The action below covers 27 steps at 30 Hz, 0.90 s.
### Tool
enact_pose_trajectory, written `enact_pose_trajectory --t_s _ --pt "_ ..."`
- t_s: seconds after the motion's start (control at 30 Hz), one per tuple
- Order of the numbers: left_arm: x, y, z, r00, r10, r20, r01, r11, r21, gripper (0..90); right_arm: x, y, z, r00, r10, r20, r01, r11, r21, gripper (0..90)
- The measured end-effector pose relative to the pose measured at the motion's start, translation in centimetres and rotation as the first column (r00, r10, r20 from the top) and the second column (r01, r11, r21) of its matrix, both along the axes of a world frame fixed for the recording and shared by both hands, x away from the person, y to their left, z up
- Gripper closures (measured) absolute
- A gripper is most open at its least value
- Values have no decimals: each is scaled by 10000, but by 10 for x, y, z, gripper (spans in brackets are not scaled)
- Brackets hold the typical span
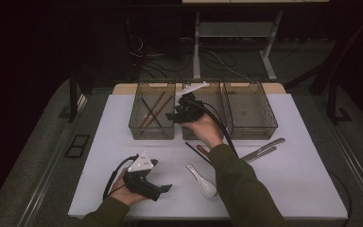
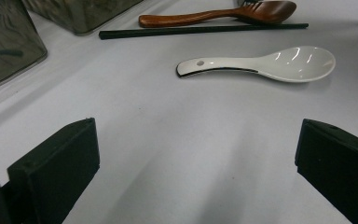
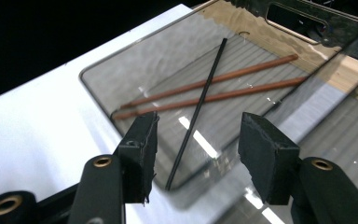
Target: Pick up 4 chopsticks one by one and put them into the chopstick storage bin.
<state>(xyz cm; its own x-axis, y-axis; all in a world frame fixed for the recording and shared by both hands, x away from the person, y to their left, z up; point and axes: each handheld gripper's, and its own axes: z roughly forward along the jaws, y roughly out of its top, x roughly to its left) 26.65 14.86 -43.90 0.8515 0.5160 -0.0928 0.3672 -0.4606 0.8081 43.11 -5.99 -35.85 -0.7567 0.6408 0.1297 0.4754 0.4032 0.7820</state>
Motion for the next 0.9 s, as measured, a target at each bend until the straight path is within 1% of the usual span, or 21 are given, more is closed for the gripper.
enact_pose_trajectory --t_s 0.1,0.17,0.23,0.3,0.37,0.43,0.47,0.53,0.63,0.67,0.83,0.9 --pt "0 -1 0 9999 81 -93 -82 9999 -125 0 -9 -12 1 10000 90 27 -90 10000 14 460" --pt "0 0 -1 9999 61 -82 -62 10000 -72 0 -15 -19 2 9999 88 90 -88 10000 -31 459" --pt "0 -1 -1 9999 94 -139 -96 9999 -121 0 -21 -25 2 9999 108 15 -108 9999 -2 459" --pt "0 -1 -1 9999 102 -134 -103 9999 -102 0 -27 -32 1 9999 128 62 -127 9999 -86 460" --pt "0 0 -1 9998 97 -145 -98 9999 -82 0 -33 -39 1 9998 179 34 -179 9998 -70 463" --pt "0 0 -1 9999 93 -93 -94 9999 -56 0 -40 -46 -1 9996 238 116 -236 9996 -176 468" --pt "0 0 -1 9999 126 -114 -127 9999 -86 0 -44 -50 -2 9996 273 59 -272 9994 -194 475" --pt "0 0 -1 9998 134 -136 -135 9999 -93 0 -50 -57 -5 9996 260 107 -257 9992 -322 510" --pt "0 0 -2 9998 142 -133 -143 9999 -80 0 -59 -68 -10 9997 227 66 -222 9979 -602 539" --pt "0 0 -2 9999 126 -116 -126 9999 -35 0 -62 -71 -12 9997 241 33 -238 9978 -614 552" --pt "0 0 -2 9998 156 -110 -156 9999 -48 0 -76 -86 -21 9992 313 -245 -331 9965 -766 637" --pt "0 0 -2 9998 145 -110 -145 9999 -8 0 -82 -90 -25 9986 349 -396 -385 9948 -944 673"
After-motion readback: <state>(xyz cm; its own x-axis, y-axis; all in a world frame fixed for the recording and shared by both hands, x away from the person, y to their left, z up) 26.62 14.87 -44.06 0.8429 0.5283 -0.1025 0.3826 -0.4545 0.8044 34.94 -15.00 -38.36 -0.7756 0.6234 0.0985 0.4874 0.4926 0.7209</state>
